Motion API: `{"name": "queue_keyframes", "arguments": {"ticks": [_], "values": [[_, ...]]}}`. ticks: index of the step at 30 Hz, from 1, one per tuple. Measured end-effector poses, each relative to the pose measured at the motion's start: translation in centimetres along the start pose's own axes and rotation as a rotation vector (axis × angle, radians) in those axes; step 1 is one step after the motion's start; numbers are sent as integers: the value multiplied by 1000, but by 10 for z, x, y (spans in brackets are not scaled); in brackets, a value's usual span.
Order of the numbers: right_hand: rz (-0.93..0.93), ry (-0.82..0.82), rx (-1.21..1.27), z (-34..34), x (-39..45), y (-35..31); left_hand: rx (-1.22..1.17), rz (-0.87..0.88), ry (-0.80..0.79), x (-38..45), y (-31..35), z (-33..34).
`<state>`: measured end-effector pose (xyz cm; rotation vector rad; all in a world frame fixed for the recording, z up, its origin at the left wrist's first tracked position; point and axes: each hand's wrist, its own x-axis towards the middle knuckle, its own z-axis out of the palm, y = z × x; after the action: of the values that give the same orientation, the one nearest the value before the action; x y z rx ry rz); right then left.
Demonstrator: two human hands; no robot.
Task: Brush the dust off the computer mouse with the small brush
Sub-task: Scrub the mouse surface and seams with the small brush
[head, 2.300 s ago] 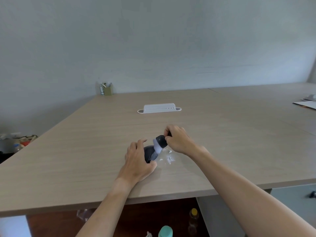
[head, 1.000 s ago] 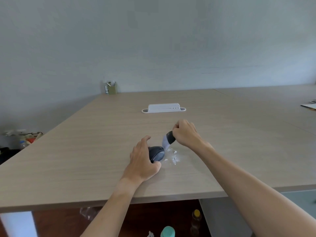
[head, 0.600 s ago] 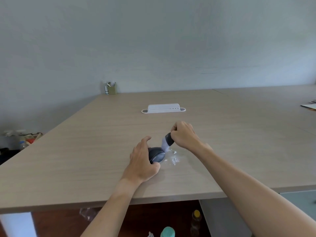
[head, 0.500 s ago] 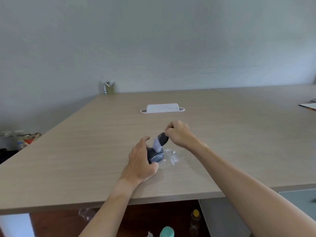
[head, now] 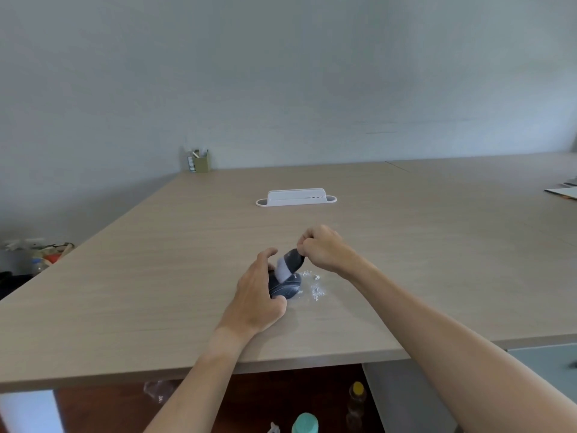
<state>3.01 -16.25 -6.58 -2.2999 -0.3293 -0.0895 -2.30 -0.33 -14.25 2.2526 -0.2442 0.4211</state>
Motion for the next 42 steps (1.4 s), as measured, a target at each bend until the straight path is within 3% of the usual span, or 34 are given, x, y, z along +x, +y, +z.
{"name": "queue_keyframes", "arguments": {"ticks": [7,13,19,25,29,32,37,42], "values": [[-1,143,-11,-12,-5,0,38,25,18,2,-3,0],[12,-43,46,-2,-2,1,190,1,55,-2,5,0],[13,92,-35,-11,-4,-1,259,14,49,0,1,3],[-14,-48,22,0,-1,-4,264,-10,84,3,-2,5],[-6,44,-74,-9,-1,2,177,-46,62,-1,1,5],[12,95,21,-8,-1,3,240,-78,98,0,4,4],[38,-59,165,6,-5,3,264,-162,129,2,3,7],[-23,49,-4,0,-6,0,219,-156,118,2,6,7]]}}
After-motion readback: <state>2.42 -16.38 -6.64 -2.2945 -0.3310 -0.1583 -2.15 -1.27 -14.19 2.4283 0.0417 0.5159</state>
